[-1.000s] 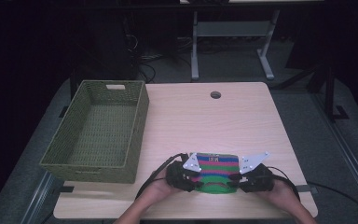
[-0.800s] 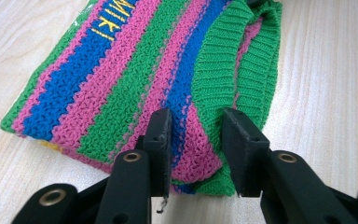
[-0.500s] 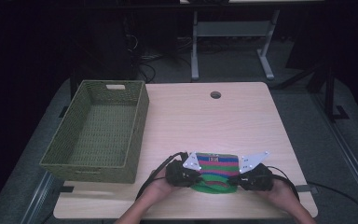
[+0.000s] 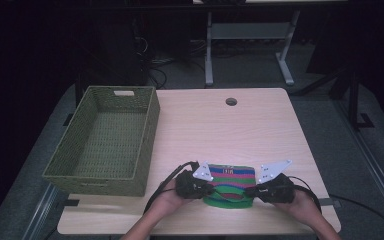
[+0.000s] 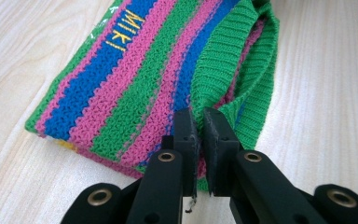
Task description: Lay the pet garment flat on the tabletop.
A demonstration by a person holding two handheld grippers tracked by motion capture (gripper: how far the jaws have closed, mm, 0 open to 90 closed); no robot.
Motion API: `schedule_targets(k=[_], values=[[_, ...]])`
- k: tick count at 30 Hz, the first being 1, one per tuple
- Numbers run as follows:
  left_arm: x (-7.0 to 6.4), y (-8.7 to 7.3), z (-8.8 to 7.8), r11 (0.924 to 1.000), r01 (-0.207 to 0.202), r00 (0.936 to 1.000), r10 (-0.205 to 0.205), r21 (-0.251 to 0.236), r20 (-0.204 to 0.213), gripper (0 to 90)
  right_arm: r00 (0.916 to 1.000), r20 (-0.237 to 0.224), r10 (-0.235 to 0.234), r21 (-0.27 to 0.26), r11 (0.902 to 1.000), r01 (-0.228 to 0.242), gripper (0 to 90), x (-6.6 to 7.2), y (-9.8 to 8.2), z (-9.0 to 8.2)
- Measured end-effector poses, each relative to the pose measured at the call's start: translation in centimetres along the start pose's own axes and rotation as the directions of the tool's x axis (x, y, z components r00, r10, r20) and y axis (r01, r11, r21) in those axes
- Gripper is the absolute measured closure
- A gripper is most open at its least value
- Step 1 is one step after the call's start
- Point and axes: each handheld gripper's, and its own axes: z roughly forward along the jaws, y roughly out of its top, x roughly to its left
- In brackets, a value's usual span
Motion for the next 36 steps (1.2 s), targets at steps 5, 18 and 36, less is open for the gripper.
schedule_targets(k=[5,18,36], values=[[-0.1,0.1,-0.5,1.0,-0.005,1.0,0.005,-0.003,0.005,84.4,0.9999,-0.001,-0.012,-0.008,0.9999,0.012,85.7,0.3,0.2,-0.2],[-0.5,0.4,-1.4,0.9997,-0.008,0.9999,0.008,-0.024,0.009,84.6,0.9999,-0.011,-0.002,-0.036,0.9993,0.002,85.7,0.5,0.4,-1.0],[-0.8,0.7,-2.6,0.9993,-0.024,0.9997,0.024,-0.028,0.009,84.7,0.9996,-0.005,-0.027,-0.039,0.9989,0.027,85.7,1.0,1.4,-1.7]])
